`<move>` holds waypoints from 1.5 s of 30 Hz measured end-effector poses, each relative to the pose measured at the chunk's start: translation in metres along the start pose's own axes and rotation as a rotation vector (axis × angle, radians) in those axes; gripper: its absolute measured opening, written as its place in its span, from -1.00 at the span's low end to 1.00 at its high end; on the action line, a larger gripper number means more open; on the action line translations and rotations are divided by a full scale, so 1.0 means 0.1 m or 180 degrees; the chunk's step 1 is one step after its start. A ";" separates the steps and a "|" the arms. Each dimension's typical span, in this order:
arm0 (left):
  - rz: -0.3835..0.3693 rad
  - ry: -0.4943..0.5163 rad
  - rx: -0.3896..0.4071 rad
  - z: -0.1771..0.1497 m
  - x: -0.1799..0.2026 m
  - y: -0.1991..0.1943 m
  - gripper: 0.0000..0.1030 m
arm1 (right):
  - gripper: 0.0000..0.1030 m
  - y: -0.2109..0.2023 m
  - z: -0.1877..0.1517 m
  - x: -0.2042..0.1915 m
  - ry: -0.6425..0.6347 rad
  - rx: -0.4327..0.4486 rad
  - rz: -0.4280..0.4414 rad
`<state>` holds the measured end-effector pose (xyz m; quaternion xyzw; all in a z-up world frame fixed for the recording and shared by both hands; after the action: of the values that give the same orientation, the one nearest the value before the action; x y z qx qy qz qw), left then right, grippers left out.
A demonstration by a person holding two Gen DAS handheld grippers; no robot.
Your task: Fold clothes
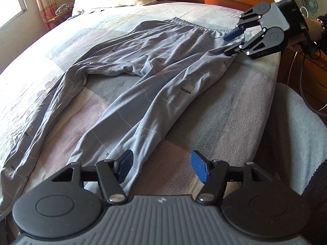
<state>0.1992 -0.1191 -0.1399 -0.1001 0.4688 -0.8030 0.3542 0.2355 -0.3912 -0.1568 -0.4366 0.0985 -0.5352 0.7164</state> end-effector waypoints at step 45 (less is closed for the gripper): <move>0.0502 -0.4455 0.0798 -2.98 -1.97 -1.23 0.24 | -0.63 -0.53 0.38 -0.99 -0.0090 0.0188 0.0914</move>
<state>0.1381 0.2526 -0.1660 -0.5162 0.0416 -0.5702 0.6377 0.1820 -0.2893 -0.1272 -0.4042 0.1340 -0.4238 0.7994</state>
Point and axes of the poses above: each gripper's, at about its wrist camera, not at the fingertips, and y roughly the way its jaws point, x to its right, z to its top, the point moved 8 cm from there along y, roughly the way its jaws point, and after that the axes turned 4 degrees about y, right-handed, at the moved point
